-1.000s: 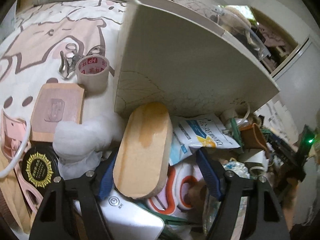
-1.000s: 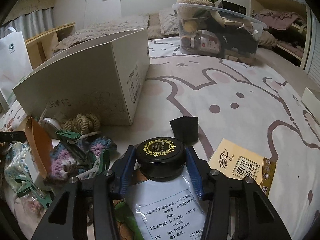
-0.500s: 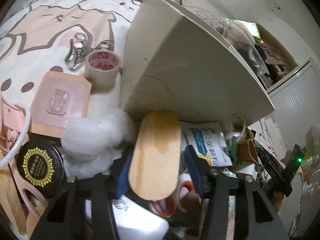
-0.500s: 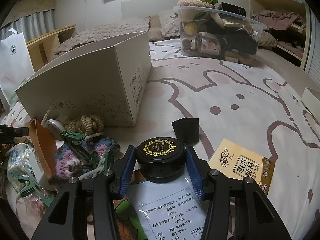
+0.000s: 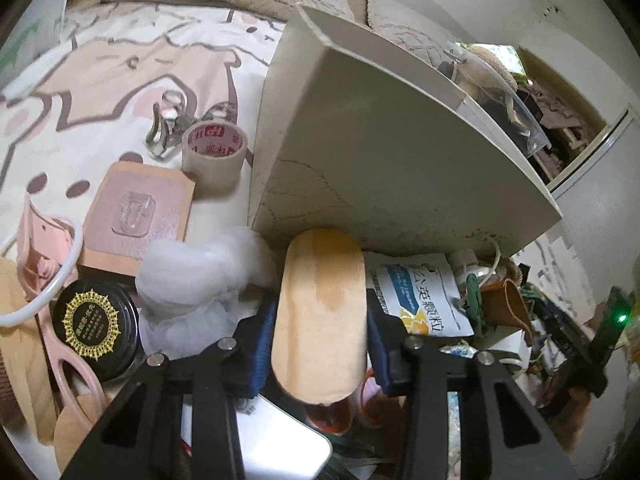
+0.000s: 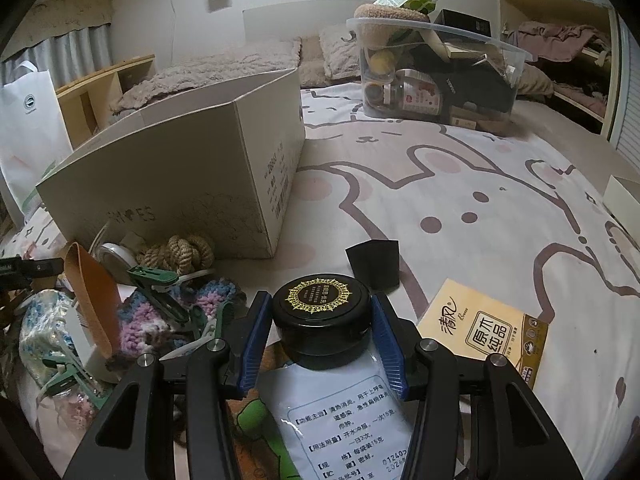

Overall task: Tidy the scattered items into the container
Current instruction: 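Grasp the wooden oval block with the left gripper while the right grasps the black tin, then lift the wooden block and black tin and carry both over the shoe box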

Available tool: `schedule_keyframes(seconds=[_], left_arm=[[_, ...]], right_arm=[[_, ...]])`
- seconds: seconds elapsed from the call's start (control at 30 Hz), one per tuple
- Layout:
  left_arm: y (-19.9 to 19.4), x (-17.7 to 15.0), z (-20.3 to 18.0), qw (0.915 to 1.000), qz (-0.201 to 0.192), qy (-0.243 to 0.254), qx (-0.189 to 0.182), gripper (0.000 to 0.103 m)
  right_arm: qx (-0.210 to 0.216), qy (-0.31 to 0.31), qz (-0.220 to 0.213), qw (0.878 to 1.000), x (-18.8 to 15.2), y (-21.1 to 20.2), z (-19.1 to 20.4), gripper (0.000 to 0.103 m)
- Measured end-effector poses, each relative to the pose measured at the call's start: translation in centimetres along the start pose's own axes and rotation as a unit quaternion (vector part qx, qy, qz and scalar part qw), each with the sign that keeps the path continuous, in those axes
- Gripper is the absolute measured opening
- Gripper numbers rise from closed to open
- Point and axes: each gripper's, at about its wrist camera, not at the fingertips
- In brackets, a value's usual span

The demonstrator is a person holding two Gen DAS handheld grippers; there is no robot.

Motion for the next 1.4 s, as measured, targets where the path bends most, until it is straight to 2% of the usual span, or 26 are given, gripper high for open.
schedule_keyframes(seconds=[0.27, 0.5, 0.67, 1.03, 1.23, 1.4], left_arm=[[-0.9, -0.3, -0.9, 0.9995, -0.021, 0.020, 0.014, 0.040], [-2.0, -0.6, -1.9, 0.9971, -0.048, 0.045, 0.039, 0.040], [-2.6, -0.8, -2.7, 0.9961, -0.059, 0.057, 0.033, 0.040], [-4.3, -0.7, -4.7, 0.9927, -0.091, 0.076, 0.021, 0.040], [-5.9, -0.1, -6.3, 0.9902, -0.113, 0.082, 0.002, 0.040], [-8.1, 1.2, -8.2, 0.9832, -0.149, 0.105, -0.007, 0.040]], right_arm=[[0.019, -0.002, -0.027, 0.999, 0.6, -1.3, 0.7, 0.051], [0.078, 0.014, -0.047, 0.996, 0.8, -2.5, 2.2, 0.051], [0.087, -0.007, -0.059, 0.994, 0.8, -3.2, 4.0, 0.051], [0.108, -0.007, -0.088, 0.990, 1.5, -4.8, 5.6, 0.051], [0.124, -0.001, -0.119, 0.985, 2.7, -6.5, 6.5, 0.051], [0.135, -0.015, -0.156, 0.978, 4.3, -8.6, 7.5, 0.051]])
Point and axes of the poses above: each gripper's, at about its wrist camera, not at the fingertips, and y roughly the way its jaws point, z to its left, x to its top, and after that the axes turned 13 degrees about -z, right-handed
